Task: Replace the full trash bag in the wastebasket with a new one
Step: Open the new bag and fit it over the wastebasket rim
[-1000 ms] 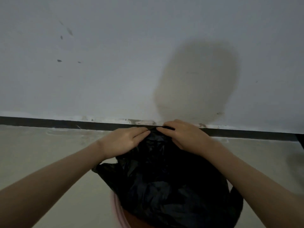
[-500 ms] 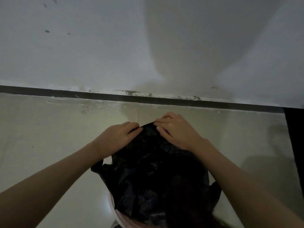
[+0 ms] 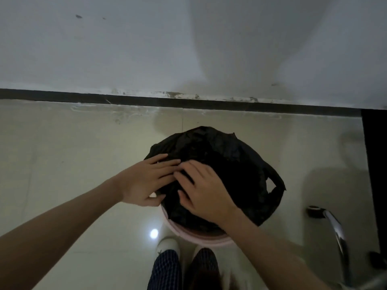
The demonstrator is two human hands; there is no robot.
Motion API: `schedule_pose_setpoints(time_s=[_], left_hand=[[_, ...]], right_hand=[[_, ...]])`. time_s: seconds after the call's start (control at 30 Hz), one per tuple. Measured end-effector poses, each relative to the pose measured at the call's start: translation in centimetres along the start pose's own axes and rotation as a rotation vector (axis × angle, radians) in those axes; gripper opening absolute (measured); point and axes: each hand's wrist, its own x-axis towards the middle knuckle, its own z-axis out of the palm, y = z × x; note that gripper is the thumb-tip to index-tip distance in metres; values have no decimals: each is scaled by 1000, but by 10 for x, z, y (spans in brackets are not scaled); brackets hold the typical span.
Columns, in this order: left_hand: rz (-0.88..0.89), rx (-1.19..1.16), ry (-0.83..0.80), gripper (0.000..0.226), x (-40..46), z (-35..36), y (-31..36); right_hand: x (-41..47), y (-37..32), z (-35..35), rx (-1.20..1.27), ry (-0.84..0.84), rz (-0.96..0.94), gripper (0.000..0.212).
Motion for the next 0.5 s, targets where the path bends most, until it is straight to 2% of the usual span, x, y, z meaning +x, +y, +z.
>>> schedule_pose_setpoints(time_s=[0.1, 0.17, 0.27, 0.4, 0.5], left_hand=[[-52, -5, -42, 58, -23, 2, 19], [-105, 2, 18, 53, -26, 2, 20], [-94, 38, 97, 49, -25, 6, 22], [-68, 69, 155, 43, -29, 12, 23], [-50, 107, 193, 32, -35, 15, 29]], right_hand=[[-38, -54, 13, 3, 58, -50, 12], [-44, -73, 27, -13, 85, -49, 25], [-45, -91, 49, -119, 31, 107, 44], [-41, -103, 66, -150, -73, 234, 45], [-33, -108, 70, -145, -23, 278, 41]])
